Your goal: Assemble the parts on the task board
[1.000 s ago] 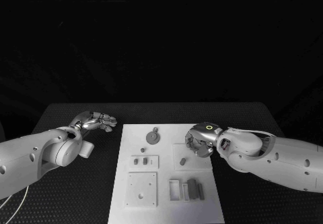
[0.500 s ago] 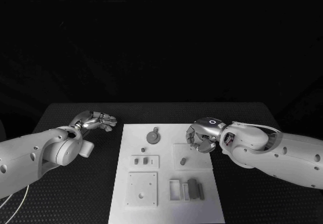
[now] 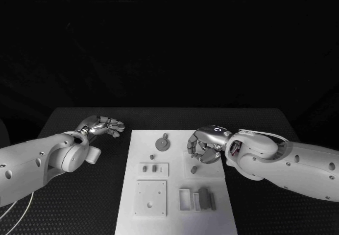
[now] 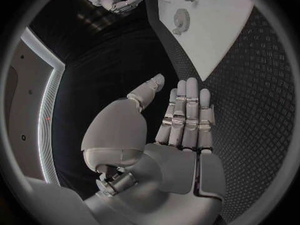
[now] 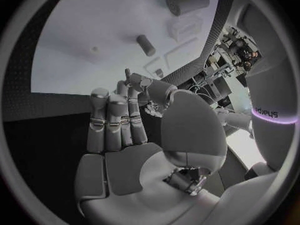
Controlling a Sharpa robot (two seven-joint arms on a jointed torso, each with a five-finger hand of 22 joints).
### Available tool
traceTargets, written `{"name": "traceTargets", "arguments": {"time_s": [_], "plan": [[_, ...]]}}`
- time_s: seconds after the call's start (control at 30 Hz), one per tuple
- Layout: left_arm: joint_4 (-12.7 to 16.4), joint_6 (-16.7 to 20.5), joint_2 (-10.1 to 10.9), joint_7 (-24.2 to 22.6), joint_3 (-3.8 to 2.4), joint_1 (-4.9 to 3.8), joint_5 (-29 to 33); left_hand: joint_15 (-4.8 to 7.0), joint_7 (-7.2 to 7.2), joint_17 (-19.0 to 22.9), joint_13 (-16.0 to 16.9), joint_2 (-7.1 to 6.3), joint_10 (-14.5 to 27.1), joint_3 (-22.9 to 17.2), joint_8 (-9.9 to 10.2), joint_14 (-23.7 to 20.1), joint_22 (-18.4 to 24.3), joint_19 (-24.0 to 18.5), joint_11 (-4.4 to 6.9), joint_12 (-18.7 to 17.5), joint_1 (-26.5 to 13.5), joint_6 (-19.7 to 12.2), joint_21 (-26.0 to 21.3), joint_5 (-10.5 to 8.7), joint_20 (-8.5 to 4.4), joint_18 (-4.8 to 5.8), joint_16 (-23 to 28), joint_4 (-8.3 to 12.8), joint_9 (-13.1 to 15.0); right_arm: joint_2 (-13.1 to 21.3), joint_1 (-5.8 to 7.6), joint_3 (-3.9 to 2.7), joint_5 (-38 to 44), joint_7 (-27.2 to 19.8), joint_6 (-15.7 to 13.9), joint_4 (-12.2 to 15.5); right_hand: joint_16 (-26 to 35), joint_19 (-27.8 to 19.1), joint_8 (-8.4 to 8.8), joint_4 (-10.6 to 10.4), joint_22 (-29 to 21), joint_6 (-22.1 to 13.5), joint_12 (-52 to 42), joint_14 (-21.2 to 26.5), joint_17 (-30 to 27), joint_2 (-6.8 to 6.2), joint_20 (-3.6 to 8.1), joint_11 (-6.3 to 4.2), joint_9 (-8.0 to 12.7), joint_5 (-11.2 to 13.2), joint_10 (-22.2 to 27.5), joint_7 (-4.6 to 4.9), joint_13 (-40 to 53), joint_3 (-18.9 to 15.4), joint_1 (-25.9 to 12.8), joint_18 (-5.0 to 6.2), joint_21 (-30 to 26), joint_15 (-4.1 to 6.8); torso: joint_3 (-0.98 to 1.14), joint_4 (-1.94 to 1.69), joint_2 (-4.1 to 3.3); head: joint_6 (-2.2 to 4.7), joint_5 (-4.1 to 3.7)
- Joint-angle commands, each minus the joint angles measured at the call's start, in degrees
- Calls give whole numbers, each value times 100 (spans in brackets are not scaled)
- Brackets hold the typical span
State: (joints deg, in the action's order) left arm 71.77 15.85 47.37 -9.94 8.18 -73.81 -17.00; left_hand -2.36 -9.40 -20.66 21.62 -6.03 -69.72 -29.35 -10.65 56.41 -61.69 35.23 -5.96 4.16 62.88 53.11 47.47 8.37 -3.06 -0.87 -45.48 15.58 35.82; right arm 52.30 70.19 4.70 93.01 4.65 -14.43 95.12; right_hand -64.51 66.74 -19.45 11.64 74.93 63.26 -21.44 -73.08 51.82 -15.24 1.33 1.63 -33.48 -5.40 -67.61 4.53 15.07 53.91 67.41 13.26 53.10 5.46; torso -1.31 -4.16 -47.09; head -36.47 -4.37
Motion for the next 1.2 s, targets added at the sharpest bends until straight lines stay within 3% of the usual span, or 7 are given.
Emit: {"name": "traceTargets", "arguments": {"time_s": [0.03,0.23,0.33,0.67,0.97,1.2], "plan": [[-8,-52,-31,-48,-3,-1,-10,-13,11,-10,-5,-13,39,28,-30,42,-9,32,13,-27,-21,-38,-30,3,-4,-21,40,3,-6,-121,-4,-3,-221,-143,-57,105,24,9,-14,34,59,1,32,13,9,34,47,-95,-8,-49,-675,24,7,-14,-47,174,-14,14,-8,1,4,15,62],[-78,-34,-98,-42,-3,-2,-10,-11,11,-18,-5,-13,38,28,-32,49,-10,33,13,-25,-22,-37,-33,2,-5,-19,38,2,-7,-412,-63,-1,-238,-162,-14,283,33,9,-7,55,59,-3,47,12,17,57,50,-93,-17,-79,-679,25,14,-41,-60,174,-16,12,-4,17,14,17,112],[-115,-30,-145,-50,-3,-2,-10,-11,12,-20,-5,-14,37,29,-34,50,-10,32,14,-24,-22,-36,-35,1,-5,-18,39,2,-7,-538,-118,0,-223,-168,-9,347,37,7,-4,66,59,-6,55,12,21,69,51,-92,-21,-92,-678,26,17,-52,-65,174,-19,12,-13,18,20,15,112],[-347,-56,-384,-50,-3,-2,-10,-10,13,-26,-4,-15,33,28,-37,50,-10,29,16,-21,-21,-34,-40,1,-5,-16,42,1,-7,-953,-357,72,37,-195,6,272,50,6,6,101,60,-12,76,11,33,100,52,-90,-34,-135,-681,29,26,-87,-79,174,-22,9,-43,28,85,-49,280],[-734,-111,-668,-78,1,47,-12,-10,14,-31,-4,-10,31,25,-39,50,-10,28,17,-19,-18,-33,-44,2,-6,-15,44,0,-8,-1265,-622,140,243,-231,17,116,54,6,9,115,61,-13,84,8,38,111,53,-90,-40,-152,-685,30,31,-100,-84,174,-24,9,-47,48,197,-121,450],[-970,-152,-839,-99,1,133,-12,-10,14,-35,-4,-3,30,24,-40,50,-10,27,18,-18,-18,-35,-47,2,-5,-13,47,-2,-9,-1399,-736,163,478,-227,-9,-9,58,8,11,128,61,-13,90,6,43,120,54,-90,-45,-167,-689,30,36,-110,-88,174,-24,9,-51,63,315,-154,498]]}}
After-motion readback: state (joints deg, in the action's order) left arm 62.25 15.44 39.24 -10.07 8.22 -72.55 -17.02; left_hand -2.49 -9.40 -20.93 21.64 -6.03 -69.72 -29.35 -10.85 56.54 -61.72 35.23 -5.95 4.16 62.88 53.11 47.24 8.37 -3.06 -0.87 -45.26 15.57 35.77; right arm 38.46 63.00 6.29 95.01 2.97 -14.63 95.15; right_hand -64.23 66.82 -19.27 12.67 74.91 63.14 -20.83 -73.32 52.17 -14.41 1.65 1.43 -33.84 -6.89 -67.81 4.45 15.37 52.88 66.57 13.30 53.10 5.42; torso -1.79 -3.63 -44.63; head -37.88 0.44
